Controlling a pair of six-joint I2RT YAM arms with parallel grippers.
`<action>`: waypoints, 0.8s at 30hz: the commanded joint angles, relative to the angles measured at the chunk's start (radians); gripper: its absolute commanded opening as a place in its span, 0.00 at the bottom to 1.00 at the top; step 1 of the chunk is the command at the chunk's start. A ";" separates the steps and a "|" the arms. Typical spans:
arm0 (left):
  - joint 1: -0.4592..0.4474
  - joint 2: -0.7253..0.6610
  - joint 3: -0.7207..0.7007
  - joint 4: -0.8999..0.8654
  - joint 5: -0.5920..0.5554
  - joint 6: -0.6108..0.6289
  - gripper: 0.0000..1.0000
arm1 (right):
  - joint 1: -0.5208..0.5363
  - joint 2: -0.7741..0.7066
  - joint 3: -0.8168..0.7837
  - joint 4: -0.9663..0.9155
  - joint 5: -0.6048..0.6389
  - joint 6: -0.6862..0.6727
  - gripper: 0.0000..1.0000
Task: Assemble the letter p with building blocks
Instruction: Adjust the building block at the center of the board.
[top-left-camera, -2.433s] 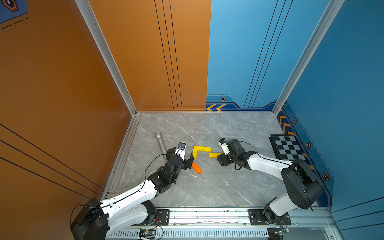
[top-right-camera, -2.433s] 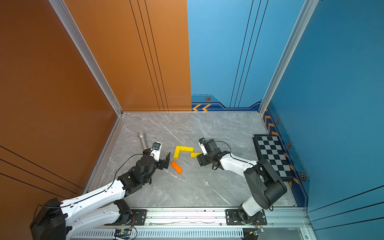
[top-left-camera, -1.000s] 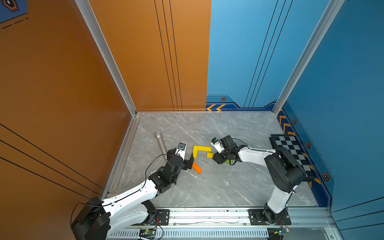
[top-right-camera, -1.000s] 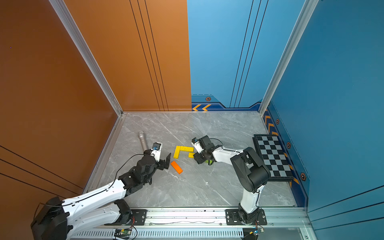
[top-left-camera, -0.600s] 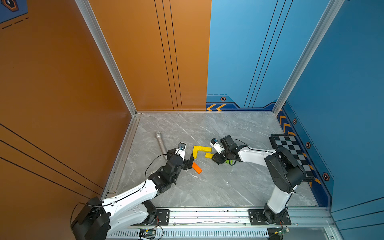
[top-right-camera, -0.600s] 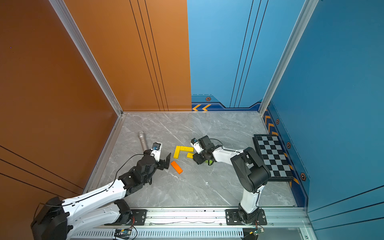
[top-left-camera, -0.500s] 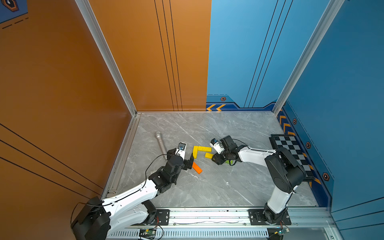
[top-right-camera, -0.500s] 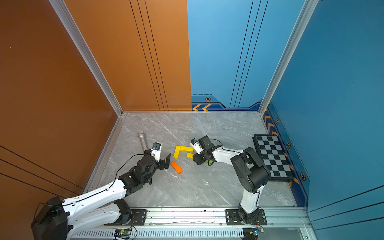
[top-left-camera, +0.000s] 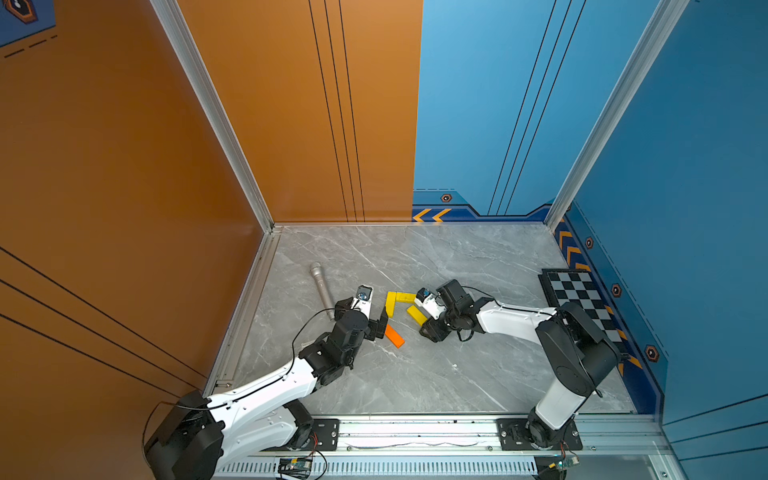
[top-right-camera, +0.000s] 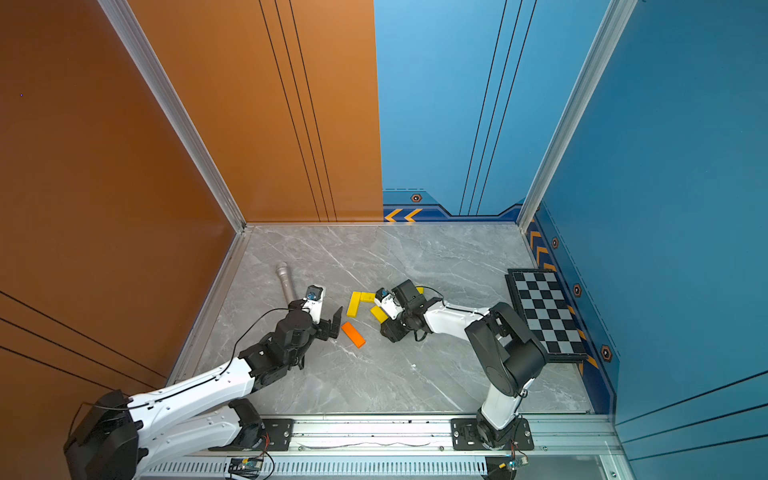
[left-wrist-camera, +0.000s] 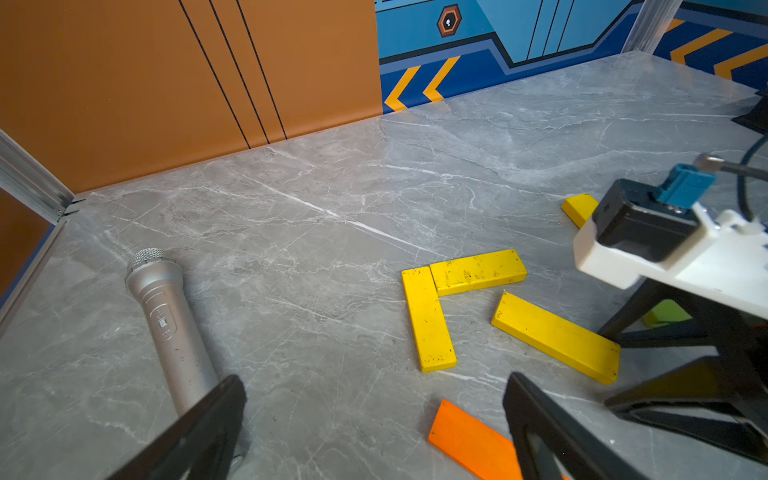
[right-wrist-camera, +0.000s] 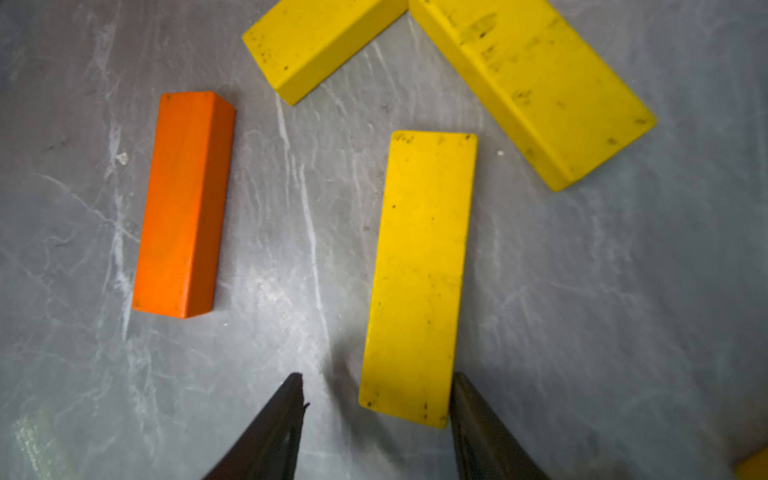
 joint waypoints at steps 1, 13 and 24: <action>0.012 0.010 -0.009 0.014 0.014 -0.013 0.99 | -0.001 -0.035 -0.035 -0.013 -0.056 0.003 0.59; 0.017 0.073 0.012 0.014 0.043 -0.001 0.99 | -0.078 -0.069 -0.020 0.071 -0.078 0.138 0.46; 0.003 0.232 0.083 0.057 0.224 -0.026 0.35 | -0.076 -0.105 0.001 0.037 -0.015 0.219 0.00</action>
